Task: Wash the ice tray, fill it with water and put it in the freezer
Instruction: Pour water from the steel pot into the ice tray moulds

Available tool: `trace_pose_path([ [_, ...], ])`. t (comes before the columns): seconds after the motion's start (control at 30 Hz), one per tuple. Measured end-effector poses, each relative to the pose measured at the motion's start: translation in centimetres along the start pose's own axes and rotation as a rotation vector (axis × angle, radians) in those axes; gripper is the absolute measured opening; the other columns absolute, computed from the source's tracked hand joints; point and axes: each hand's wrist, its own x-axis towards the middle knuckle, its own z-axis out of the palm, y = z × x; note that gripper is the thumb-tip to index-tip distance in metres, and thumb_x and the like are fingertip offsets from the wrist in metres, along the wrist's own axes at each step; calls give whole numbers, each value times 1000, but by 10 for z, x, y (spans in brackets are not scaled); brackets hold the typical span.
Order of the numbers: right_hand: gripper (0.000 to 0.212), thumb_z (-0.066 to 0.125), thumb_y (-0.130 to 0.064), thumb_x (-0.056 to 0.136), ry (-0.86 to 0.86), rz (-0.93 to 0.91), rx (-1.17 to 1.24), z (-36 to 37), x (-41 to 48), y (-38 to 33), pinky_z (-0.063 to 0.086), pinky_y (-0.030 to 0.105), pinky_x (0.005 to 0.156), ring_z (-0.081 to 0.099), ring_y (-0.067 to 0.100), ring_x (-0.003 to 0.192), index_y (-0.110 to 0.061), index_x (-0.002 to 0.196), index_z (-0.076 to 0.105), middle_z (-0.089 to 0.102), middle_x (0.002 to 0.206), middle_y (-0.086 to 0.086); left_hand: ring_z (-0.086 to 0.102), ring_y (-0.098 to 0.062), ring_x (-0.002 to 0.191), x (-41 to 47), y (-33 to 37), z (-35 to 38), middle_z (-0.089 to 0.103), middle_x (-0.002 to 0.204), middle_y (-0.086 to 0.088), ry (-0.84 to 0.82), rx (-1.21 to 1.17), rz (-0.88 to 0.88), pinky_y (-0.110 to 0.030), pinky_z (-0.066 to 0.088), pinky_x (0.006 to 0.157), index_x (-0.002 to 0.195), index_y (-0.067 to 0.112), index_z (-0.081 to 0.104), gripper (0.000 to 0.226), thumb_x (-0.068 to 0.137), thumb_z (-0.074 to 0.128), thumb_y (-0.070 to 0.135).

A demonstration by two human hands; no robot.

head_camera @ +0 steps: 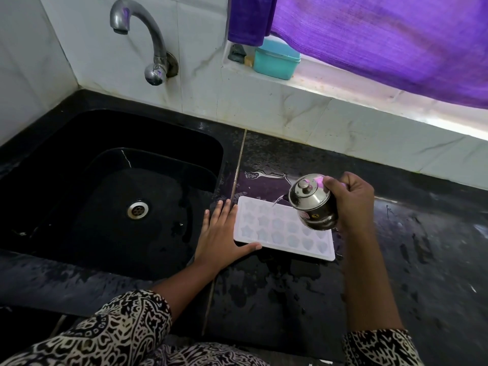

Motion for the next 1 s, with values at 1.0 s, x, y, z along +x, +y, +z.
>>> trace_pose_path([
  [1.0, 37, 63, -7, 82, 9, 4, 28, -5, -1, -6, 39, 26, 54, 39, 13, 55, -17, 58, 36, 41, 57, 2, -8, -14, 151, 0, 0, 1, 1, 165, 1, 13, -1, 2, -40, -12, 119, 156, 18, 9, 129, 55, 16, 97],
])
